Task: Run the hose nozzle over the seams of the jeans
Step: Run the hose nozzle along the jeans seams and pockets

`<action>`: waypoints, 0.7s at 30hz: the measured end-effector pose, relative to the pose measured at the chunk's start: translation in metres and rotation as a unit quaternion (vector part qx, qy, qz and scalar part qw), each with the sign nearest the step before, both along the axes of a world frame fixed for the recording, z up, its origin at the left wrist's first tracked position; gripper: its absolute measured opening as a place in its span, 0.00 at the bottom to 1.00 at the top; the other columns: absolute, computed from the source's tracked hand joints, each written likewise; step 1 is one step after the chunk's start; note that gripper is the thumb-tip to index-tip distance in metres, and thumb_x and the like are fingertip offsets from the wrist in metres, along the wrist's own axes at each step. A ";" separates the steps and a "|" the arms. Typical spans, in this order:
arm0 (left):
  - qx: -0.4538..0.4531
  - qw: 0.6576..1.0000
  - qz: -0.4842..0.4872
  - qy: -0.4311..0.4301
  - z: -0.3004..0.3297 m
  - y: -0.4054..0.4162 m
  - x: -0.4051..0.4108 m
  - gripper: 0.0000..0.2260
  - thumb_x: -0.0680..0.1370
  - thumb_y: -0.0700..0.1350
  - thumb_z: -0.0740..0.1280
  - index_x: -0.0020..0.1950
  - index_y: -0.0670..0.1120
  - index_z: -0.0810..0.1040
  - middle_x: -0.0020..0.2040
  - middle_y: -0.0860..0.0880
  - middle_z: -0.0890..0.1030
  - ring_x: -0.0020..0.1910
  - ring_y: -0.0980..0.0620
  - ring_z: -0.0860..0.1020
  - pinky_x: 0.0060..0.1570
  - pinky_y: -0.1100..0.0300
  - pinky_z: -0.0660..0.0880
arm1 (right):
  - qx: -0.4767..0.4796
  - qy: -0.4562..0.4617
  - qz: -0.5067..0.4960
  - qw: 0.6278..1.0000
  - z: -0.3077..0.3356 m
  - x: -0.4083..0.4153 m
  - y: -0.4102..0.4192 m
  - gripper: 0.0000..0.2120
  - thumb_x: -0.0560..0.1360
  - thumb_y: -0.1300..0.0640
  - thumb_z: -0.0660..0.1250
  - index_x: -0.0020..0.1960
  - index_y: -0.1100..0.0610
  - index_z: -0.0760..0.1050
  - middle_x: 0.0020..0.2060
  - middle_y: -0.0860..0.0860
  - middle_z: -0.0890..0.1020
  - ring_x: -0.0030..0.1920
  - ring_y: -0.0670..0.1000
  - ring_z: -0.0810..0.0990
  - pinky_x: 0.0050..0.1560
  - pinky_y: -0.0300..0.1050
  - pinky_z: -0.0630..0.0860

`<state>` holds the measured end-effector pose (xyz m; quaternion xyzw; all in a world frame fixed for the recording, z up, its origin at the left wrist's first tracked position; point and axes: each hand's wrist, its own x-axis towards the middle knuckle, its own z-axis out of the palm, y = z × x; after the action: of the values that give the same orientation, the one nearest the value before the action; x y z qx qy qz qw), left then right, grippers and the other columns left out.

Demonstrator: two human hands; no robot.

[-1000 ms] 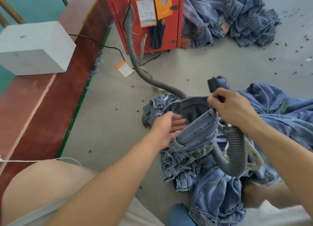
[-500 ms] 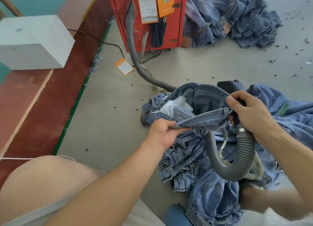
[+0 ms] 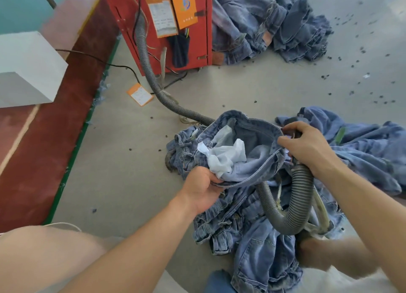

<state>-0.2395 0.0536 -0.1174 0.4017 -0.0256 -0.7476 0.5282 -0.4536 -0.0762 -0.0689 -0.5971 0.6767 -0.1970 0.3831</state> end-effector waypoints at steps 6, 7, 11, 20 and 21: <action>-0.005 0.970 -0.093 -0.225 0.003 0.004 -0.004 0.23 0.71 0.23 0.61 0.64 0.37 0.76 0.66 0.36 0.79 0.60 0.39 0.81 0.64 0.47 0.77 | -0.022 0.117 0.081 0.990 0.006 0.011 -0.014 0.16 0.71 0.47 0.75 0.57 0.42 0.77 0.43 0.45 0.81 0.37 0.49 0.81 0.38 0.46 0.78; -0.038 0.961 -0.135 -0.237 0.002 0.005 -0.003 0.24 0.73 0.23 0.60 0.66 0.38 0.76 0.66 0.37 0.79 0.63 0.39 0.80 0.65 0.47 0.77 | -0.020 0.122 0.097 0.988 0.005 0.015 -0.014 0.12 0.73 0.48 0.72 0.55 0.42 0.78 0.41 0.45 0.82 0.34 0.47 0.81 0.34 0.42 0.75; -0.051 0.934 -0.269 -0.231 -0.003 0.007 0.012 0.25 0.68 0.29 0.66 0.65 0.34 0.76 0.65 0.39 0.81 0.68 0.36 0.76 0.72 0.46 0.70 | -0.035 0.148 0.122 0.981 -0.002 0.024 -0.011 0.05 0.77 0.55 0.65 0.47 0.48 0.79 0.32 0.45 0.79 0.32 0.47 0.78 0.29 0.41 0.68; 0.290 0.917 -0.110 -0.251 -0.012 -0.005 0.039 0.10 0.84 0.51 0.66 0.51 0.45 0.81 0.35 0.46 0.85 0.25 0.53 0.82 0.22 0.61 0.77 | -0.038 0.061 0.110 0.991 0.004 0.024 0.001 0.10 0.78 0.56 0.60 0.42 0.46 0.77 0.28 0.48 0.81 0.27 0.51 0.79 0.35 0.55 0.82; 0.317 0.890 -0.117 -0.306 -0.015 -0.003 0.037 0.07 0.83 0.46 0.68 0.54 0.43 0.79 0.37 0.45 0.85 0.27 0.55 0.83 0.21 0.63 0.76 | -0.043 0.056 0.107 0.992 0.006 0.024 0.002 0.11 0.77 0.56 0.60 0.42 0.45 0.77 0.28 0.46 0.81 0.27 0.50 0.80 0.35 0.55 0.82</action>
<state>-0.2021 0.0509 -0.1327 0.7505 0.0056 -0.6127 0.2478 -0.4294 -0.0746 -0.0628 -0.6923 0.6199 -0.1498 0.3375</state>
